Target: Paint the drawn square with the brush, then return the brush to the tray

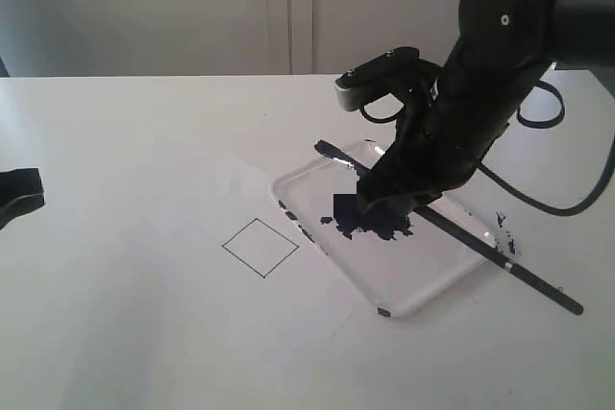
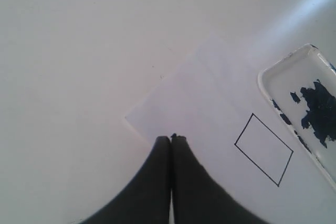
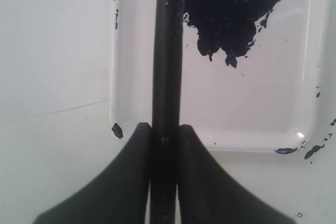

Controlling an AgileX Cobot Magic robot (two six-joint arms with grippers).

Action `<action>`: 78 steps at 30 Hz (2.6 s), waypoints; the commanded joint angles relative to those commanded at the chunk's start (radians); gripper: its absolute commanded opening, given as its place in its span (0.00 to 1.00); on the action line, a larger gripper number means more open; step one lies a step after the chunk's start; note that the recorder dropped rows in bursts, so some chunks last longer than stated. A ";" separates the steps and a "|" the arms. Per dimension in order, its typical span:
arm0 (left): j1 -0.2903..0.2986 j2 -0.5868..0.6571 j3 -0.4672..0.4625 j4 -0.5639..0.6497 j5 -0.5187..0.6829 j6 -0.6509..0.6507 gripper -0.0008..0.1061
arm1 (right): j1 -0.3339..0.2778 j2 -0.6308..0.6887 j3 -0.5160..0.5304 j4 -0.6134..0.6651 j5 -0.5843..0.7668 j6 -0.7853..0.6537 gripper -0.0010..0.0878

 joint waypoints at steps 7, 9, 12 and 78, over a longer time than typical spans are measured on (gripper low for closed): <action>0.000 0.000 0.000 0.000 0.003 0.004 0.01 | 0.000 0.000 0.000 0.007 0.000 -0.002 0.01; 0.000 0.000 0.000 0.000 -0.011 0.005 0.01 | 0.000 0.000 0.000 0.007 0.000 -0.002 0.01; 0.000 0.000 0.000 0.000 -0.040 0.005 0.01 | 0.000 0.000 0.000 0.008 0.000 -0.002 0.01; -0.504 0.371 -0.192 -0.100 0.446 0.326 0.75 | 0.159 0.046 0.000 -0.044 0.106 -0.024 0.01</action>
